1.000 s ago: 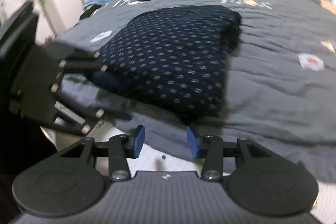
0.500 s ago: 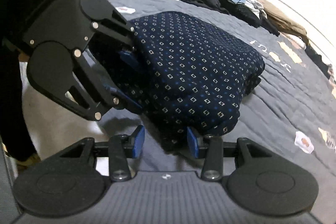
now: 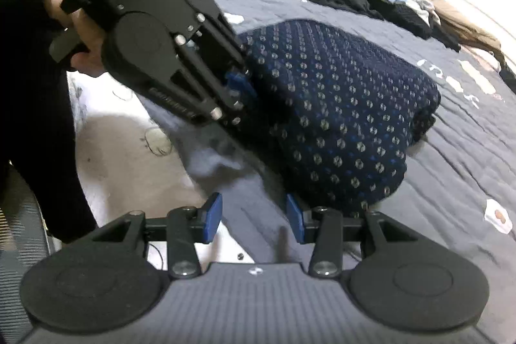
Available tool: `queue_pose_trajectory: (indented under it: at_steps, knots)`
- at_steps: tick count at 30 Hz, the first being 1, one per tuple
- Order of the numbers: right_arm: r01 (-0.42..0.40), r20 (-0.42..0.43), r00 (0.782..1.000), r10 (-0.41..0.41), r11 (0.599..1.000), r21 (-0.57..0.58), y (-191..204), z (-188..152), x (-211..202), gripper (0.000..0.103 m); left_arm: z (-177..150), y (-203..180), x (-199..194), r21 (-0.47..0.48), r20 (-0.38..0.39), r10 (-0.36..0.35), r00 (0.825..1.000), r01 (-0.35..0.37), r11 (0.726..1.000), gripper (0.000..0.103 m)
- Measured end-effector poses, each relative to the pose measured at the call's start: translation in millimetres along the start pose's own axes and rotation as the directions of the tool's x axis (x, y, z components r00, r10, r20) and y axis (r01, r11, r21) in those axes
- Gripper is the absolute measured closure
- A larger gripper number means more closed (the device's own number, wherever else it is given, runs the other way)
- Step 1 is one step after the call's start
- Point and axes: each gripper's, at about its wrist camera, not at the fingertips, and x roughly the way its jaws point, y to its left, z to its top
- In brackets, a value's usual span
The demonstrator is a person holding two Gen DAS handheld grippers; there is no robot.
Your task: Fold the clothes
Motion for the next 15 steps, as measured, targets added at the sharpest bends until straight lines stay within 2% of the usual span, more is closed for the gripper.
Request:
queue_pose_trajectory:
  at_steps: [5, 7, 10, 11, 12, 13, 15]
  knots:
    - [0.054, -0.008, 0.998, -0.054, 0.998, -0.011, -8.1, 4.5, 12.7, 0.06, -7.5, -18.1, 10.0, 0.107, -0.002, 0.074, 0.997, -0.073, 0.991, 0.083]
    - [0.066, -0.014, 0.998, -0.066, 0.997, -0.031, -8.9, 6.7, 19.2, 0.06, -9.8, -25.6, 15.0, 0.158, 0.007, 0.103, 0.995, -0.103, 0.982, 0.074]
    - [0.098, -0.027, 0.994, -0.102, 0.989, -0.113, -3.4, 6.8, 27.2, 0.06, -13.9, -36.5, 19.4, 0.221, 0.015, 0.126, 0.992, -0.126, 0.967, 0.065]
    - [0.11, -0.03, 0.993, -0.115, 0.984, -0.138, -2.2, 6.1, 28.7, 0.06, -15.5, -39.3, 19.4, 0.236, 0.018, 0.129, 0.992, -0.129, 0.963, 0.065]
    - [0.122, -0.033, 0.991, -0.129, 0.979, -0.162, -0.9, 5.4, 30.2, 0.06, -16.8, -39.5, 19.3, 0.241, 0.021, 0.13, 0.991, -0.131, 0.962, 0.068]
    - [0.134, -0.036, 0.989, -0.143, 0.973, -0.187, 0.4, 4.6, 31.7, 0.06, -17.9, -38.2, 19.4, 0.239, 0.023, 0.13, 0.991, -0.132, 0.962, 0.081]
    - [0.16, -0.039, 0.984, -0.174, 0.957, -0.242, 2.1, 3.0, 34.5, 0.06, -14.8, -28.8, 17.7, 0.19, 0.015, 0.109, 0.994, -0.11, 0.976, 0.092]
